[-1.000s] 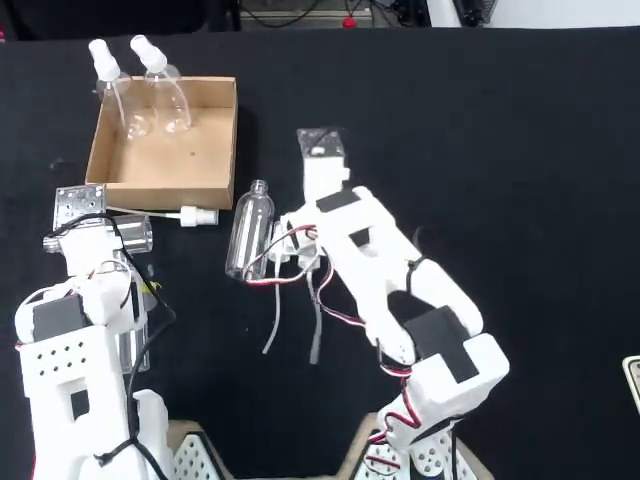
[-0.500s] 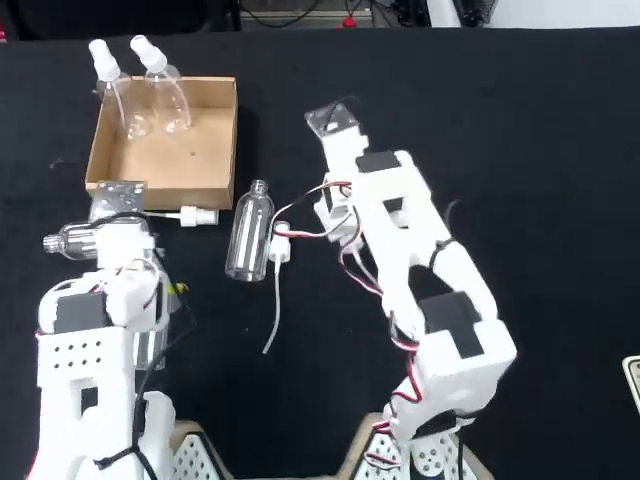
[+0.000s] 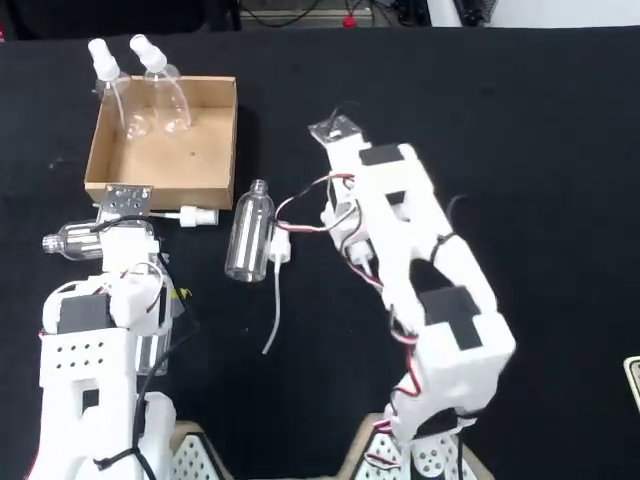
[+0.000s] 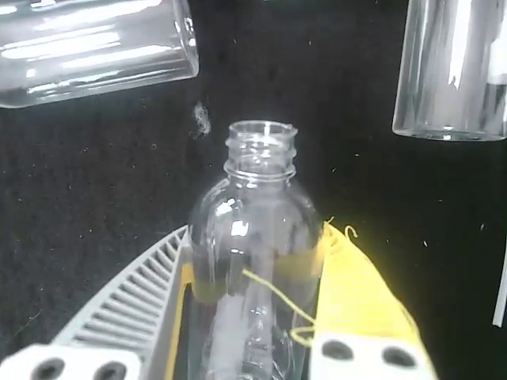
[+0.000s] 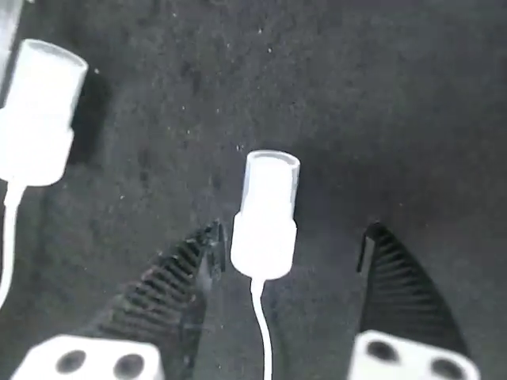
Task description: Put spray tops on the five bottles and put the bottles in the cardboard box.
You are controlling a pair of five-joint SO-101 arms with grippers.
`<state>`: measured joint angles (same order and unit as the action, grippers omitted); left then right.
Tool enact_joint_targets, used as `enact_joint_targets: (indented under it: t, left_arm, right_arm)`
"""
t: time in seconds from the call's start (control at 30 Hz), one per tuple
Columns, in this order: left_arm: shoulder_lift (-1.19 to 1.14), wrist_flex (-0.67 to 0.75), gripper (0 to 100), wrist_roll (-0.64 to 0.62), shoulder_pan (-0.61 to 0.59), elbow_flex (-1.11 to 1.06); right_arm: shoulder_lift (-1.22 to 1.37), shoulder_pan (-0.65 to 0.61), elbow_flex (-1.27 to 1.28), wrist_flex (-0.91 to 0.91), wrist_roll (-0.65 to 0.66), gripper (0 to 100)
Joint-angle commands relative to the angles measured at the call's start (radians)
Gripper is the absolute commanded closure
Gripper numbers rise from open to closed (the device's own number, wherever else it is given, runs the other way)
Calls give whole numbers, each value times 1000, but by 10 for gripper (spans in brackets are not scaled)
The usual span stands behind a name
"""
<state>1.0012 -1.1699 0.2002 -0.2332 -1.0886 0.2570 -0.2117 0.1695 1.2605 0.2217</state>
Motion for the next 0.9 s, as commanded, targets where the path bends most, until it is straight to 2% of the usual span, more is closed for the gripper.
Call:
enact_joint_targets:
  t: [0.0,0.27,0.57,0.77,0.87]
  left_arm:
    - [14,15,866,-9,13,4]
    - [14,15,866,-8,13,4]
    - [14,15,866,-6,13,2]
    - [14,15,866,-5,13,2]
    - [14,15,866,-5,13,2]
  right_arm:
    - [-88,15,71,-35,0,727]
    - [-88,18,242,-245,2,760]
    - [-93,11,239,-256,-8,762]
    - [-85,6,242,-261,-97,765]
    - [-91,6,240,-261,-97,834]
